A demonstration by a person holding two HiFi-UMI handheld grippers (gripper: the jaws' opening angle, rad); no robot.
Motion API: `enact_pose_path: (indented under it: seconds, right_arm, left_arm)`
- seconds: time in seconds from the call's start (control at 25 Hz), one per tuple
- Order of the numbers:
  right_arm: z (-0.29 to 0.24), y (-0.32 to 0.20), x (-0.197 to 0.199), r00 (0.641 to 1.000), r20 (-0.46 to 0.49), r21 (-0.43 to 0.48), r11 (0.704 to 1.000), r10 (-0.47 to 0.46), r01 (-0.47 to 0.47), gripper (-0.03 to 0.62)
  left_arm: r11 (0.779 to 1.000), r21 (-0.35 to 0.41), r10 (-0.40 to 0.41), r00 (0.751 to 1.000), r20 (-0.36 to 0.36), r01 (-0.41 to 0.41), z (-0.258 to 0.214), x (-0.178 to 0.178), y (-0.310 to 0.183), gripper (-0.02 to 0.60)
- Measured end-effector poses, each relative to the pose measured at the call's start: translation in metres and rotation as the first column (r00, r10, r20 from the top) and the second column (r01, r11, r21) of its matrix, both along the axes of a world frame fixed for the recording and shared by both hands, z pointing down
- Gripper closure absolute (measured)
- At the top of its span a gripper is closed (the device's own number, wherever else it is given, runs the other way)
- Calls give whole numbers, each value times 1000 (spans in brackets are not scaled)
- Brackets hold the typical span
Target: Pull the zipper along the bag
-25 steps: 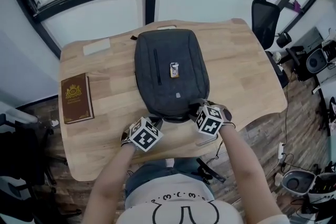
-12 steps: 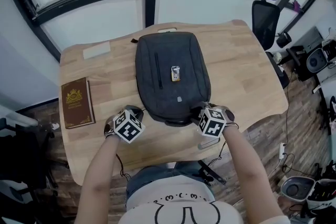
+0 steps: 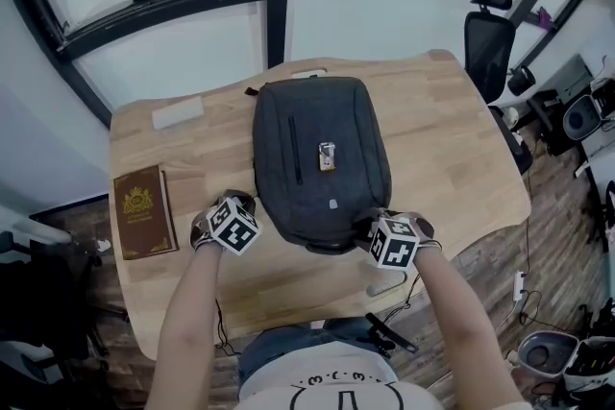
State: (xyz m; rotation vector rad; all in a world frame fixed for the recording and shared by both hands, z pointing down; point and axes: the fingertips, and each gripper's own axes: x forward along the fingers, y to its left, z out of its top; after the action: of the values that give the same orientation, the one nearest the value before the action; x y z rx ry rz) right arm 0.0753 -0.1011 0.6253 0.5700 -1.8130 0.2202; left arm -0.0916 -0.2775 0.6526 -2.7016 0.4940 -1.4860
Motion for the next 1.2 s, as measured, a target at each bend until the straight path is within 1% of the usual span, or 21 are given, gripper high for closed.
enact_pose_path:
  seconds: [0.08,0.12,0.2,0.24,0.28,0.36,0.44,0.48,0.64,0.72,0.8,0.92,0.96,1.0,1.04,1.12,1.2]
  right_arm:
    - [0,-3,4,1000,-7,-6,1000,7,-7,437]
    - [0,-4,6,1000,2,-8,1000,29,-29,435]
    - [-2,-7,9,992,51,-16,994,112,-111,422]
    - [-4,-8,9,983,86,-21,986,165,-164,388]
    - [-7,-9,8,968,129,-25,977,214,-212,303]
    - [-19,-13,-1,938,215,-20,961,272,-274,291]
    - [-32,-19,-12,923,263,-1,957,281,-291,260]
    - [-37,-22,-18,920,275,9,956,280,-293,242]
    - [-51,-29,-38,900,315,26,945,302,-326,126]
    - [-50,-29,-46,894,315,19,940,318,-341,109]
    - [-45,-25,-52,895,304,2,939,328,-344,111]
    - [-30,-19,-57,907,259,-12,940,331,-340,115]
    - [-23,-18,-56,912,237,-2,939,335,-344,155]
    - [-17,-19,-54,916,212,14,936,340,-351,272]
    - [-12,-19,-51,919,189,28,934,345,-357,370]
    - [-5,-20,-48,923,157,32,932,352,-361,379]
    - [-2,-19,-47,922,135,16,929,364,-369,384]
  left_arm:
    - [998,-63,-15,999,-42,12,-4,7,-2,563]
    - [995,-100,-24,998,-66,17,-6,10,-1,563]
    - [988,-153,-25,994,-103,9,-10,13,3,563]
    - [986,-166,-21,993,-116,2,-12,14,6,563]
    - [985,-175,-17,992,-128,-6,-13,15,9,563]
    - [983,-182,0,990,-139,-26,-14,16,14,563]
    - [981,-185,34,989,-142,-60,-16,21,24,563]
    - [979,-190,51,988,-147,-79,-16,25,30,563]
    - [968,-205,112,980,-161,-144,-18,41,54,563]
    - [963,-211,134,977,-164,-168,-19,47,65,563]
    - [959,-221,139,976,-169,-175,-20,53,73,563]
    - [956,-242,122,975,-184,-165,-20,59,80,563]
    - [956,-248,113,976,-188,-159,-20,60,81,563]
    - [956,-252,105,976,-191,-152,-19,60,82,563]
    - [956,-255,97,976,-193,-145,-18,60,82,563]
    - [957,-257,83,978,-194,-132,-17,60,81,563]
    - [961,-250,69,979,-192,-117,-16,58,78,563]
